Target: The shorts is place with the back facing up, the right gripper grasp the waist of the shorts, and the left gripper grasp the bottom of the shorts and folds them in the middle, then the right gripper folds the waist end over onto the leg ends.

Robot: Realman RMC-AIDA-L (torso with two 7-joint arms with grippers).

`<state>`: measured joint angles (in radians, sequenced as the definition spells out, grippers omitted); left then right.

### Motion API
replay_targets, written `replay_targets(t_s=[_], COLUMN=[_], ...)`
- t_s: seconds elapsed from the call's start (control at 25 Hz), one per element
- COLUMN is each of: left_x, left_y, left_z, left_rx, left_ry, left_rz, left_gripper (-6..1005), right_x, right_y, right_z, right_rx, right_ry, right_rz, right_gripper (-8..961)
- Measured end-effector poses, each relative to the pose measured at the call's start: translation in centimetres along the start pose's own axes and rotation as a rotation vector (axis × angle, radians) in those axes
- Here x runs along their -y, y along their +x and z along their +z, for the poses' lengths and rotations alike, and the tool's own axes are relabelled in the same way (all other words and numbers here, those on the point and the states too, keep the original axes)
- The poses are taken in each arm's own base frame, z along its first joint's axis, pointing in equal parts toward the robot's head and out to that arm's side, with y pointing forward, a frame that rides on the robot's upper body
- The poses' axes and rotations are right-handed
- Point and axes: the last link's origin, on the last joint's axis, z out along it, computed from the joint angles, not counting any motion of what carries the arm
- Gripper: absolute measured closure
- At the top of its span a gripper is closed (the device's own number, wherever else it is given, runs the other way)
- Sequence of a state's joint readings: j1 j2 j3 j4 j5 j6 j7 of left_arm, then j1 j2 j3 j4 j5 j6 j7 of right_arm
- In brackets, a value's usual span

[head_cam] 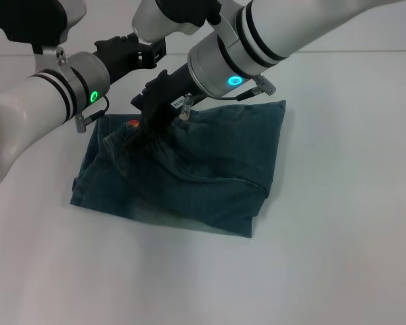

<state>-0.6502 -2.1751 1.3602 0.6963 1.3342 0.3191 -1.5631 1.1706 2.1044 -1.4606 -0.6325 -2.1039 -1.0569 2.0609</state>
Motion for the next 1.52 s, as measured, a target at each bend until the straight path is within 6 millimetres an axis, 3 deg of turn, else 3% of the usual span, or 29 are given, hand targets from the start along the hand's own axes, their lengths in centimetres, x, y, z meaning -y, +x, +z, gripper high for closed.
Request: replay_targets(t_s=[0.32, 0.64, 0.92, 1.0, 1.32, 1.52], left_x=[0.2, 1.3, 3.1, 3.4, 4.4, 3.7], left_y=[0.1, 0.8, 0.4, 0.0, -2.9, -5.1], left_z=[0.0, -1.4, -5.6, -7.3, -14.8, -17.8], left_rx=[-0.004, -0.066, -0.188, -0.225, -0.331, -0.272], left_ry=[0.006, -0.063, -0.218, -0.283, -0.467, -0.569], left_rz=[-0.007, -0.122, -0.292, -0.318, -0.383, -0.365], left_gripper=[383, 351, 323, 116, 77, 63], right_x=[-1.7, -4.7, -6.1, -6.7, -9.2, -10.3], right_y=[1.3, 5.6, 10.5, 11.7, 16.9, 20.8], right_z=[-0.6, -3.1, -4.8, -5.2, -7.9, -10.1], right_rx=[0.076, 0.279, 0.41, 0.438, 0.591, 0.692], right_ry=[-0.052, -0.065, -0.098, -0.118, -0.14, -0.13], right_rz=[0.023, 0.084, 0.201, 0.203, 0.218, 0.252], right_gripper=[42, 45, 42, 42, 42, 48])
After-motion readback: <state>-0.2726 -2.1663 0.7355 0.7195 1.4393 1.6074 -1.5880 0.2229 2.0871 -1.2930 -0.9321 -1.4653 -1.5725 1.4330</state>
